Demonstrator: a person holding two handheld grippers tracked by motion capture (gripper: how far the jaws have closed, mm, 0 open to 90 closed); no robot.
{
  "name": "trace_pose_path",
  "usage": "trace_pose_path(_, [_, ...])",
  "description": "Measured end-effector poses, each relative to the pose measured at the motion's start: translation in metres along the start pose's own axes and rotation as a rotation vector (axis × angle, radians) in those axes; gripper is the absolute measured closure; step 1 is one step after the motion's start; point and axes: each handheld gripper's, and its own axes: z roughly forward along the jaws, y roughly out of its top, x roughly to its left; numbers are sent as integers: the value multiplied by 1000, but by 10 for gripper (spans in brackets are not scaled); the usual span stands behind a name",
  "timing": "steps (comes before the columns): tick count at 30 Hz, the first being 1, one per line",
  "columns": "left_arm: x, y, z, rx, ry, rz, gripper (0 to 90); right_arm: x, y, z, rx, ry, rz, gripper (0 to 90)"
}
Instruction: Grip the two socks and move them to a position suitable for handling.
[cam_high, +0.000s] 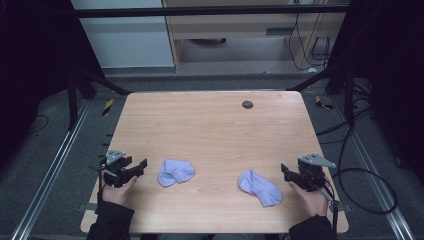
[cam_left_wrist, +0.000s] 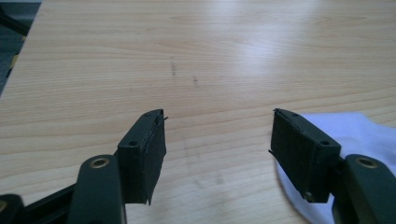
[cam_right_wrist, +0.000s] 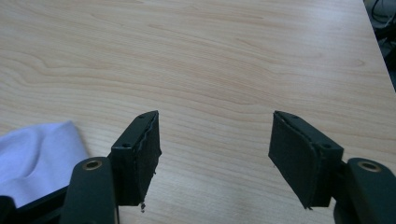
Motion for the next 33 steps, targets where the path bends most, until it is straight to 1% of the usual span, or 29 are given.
trace_pose_path(2, [-7, 0, -1, -2, -14, 8, 367, 5, 1, -2, 2, 11, -14, 336])
trace_pose_path(4, [-15, 0, -2, 0, -31, 22, 379, 9, 2, -3, 5, 18, -39, 330])
trace_pose_path(8, [-30, 1, -3, -7, -64, 50, 388, 19, 4, -7, 7, 42, -63, 336])
trace_pose_path(9, [-30, 1, -3, -7, -64, 50, 390, 19, 4, -7, 7, 42, -63, 336])
trace_pose_path(10, [-33, 1, -3, -11, -72, 51, 390, 23, 6, -9, 1, 53, -80, 342])
trace_pose_path(11, [-38, 1, -3, -6, -89, 67, 388, 25, 6, -11, -2, 60, -82, 344])
trace_pose_path(12, [-38, 1, -3, -6, -89, 67, 389, 25, 6, -11, -2, 60, -82, 344])
trace_pose_path(13, [-42, 1, -3, -9, -91, 69, 390, 27, 5, -13, -10, 69, -86, 350])
trace_pose_path(14, [-47, 1, -4, -9, -101, 76, 391, 29, 4, -15, -10, 73, -88, 352])
trace_pose_path(17, [-55, 2, -4, -9, -116, 93, 391, 32, 3, -17, -9, 83, -92, 353])
trace_pose_path(19, [-62, 2, -2, -6, -131, 104, 391, 34, 3, -18, -18, 90, -99, 352])
trace_pose_path(22, [-71, 3, 2, 1, -142, 118, 387, 37, 2, -19, -19, 109, -95, 357])
trace_pose_path(23, [-76, 4, 5, 7, -146, 129, 387, 38, 1, -19, -16, 119, -93, 363])
trace_pose_path(24, [-76, 4, 5, 7, -146, 129, 388, 38, 1, -19, -16, 119, -93, 363])
trace_pose_path(25, [-83, 5, 8, 14, -154, 143, 388, 42, -2, -19, -7, 137, -96, 377])
trace_pose_path(26, [-83, 5, 8, 14, -154, 143, 388, 42, -2, -19, -7, 137, -96, 377])
trace_pose_path(27, [-86, 5, 10, 18, -159, 151, 388, 43, -2, -20, -5, 141, -107, 383])
trace_pose_path(30, [-97, 6, 13, 22, -175, 166, 391, 45, -5, -23, -6, 151, -117, 402])
trace_pose_path(31, [-102, 7, 14, 23, -182, 175, 393, 45, -7, -25, -6, 154, -115, 410])
trace_pose_path(33, [-108, 9, 16, 20, -187, 178, 396, 46, -8, -27, -5, 160, -110, 419])
